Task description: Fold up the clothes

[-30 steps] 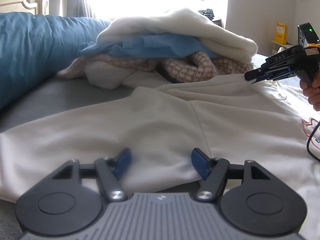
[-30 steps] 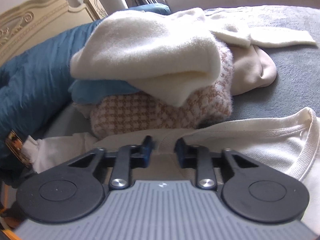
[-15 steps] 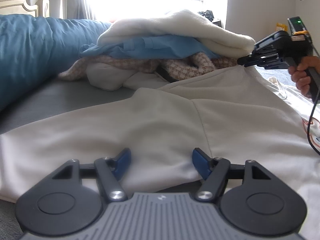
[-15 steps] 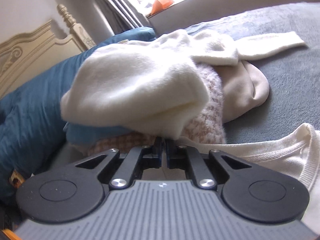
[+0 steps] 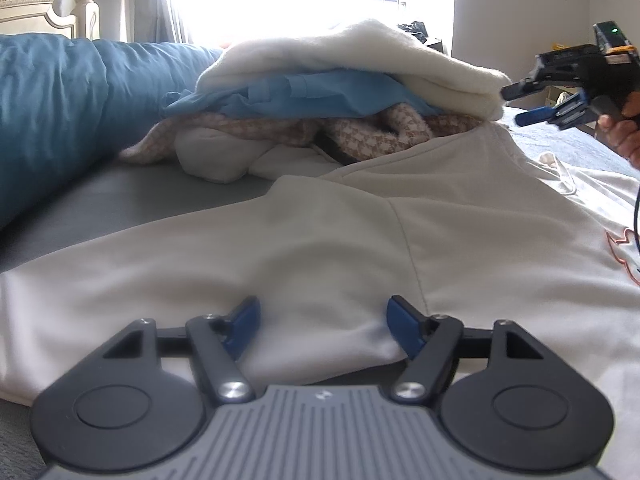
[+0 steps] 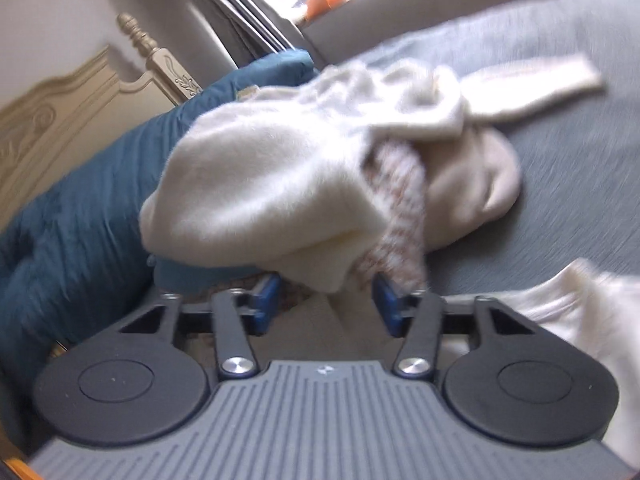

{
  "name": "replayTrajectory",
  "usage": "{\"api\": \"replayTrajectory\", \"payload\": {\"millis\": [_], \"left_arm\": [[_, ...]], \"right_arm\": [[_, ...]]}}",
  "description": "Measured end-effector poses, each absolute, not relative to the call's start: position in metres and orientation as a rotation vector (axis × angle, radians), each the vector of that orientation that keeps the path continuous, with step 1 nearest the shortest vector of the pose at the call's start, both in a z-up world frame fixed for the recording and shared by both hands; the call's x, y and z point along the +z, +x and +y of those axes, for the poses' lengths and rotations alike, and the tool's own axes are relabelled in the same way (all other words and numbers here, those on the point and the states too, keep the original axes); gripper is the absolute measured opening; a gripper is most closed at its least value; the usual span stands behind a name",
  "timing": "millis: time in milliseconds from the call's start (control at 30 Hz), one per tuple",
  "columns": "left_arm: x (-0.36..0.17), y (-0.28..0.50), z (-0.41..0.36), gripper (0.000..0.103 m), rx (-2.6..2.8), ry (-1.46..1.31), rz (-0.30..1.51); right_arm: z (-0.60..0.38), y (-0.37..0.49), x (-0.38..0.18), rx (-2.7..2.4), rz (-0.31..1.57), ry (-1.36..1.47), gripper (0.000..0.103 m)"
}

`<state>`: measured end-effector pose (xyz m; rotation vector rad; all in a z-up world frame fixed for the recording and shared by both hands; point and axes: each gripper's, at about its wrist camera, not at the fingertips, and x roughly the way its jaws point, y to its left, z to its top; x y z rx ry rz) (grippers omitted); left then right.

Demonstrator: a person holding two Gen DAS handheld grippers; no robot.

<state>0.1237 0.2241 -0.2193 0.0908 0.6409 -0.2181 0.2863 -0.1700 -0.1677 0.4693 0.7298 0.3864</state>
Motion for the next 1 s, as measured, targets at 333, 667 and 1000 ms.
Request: {"api": "replayTrajectory", "payload": {"millis": [333, 667, 1000], "left_arm": [[-0.220, 0.123, 0.224, 0.074, -0.209, 0.092, 0.631], [-0.220, 0.124, 0.224, 0.076, -0.205, 0.093, 0.633], [-0.220, 0.123, 0.224, 0.076, -0.200, 0.093, 0.633]], "right_arm": [[-0.195, 0.269, -0.183, 0.108, 0.841, 0.134, 0.036], [-0.154, 0.243, -0.179, 0.411, 0.899, -0.109, 0.027], [-0.124, 0.248, -0.204, 0.493, 0.953, -0.378, 0.049]]}}
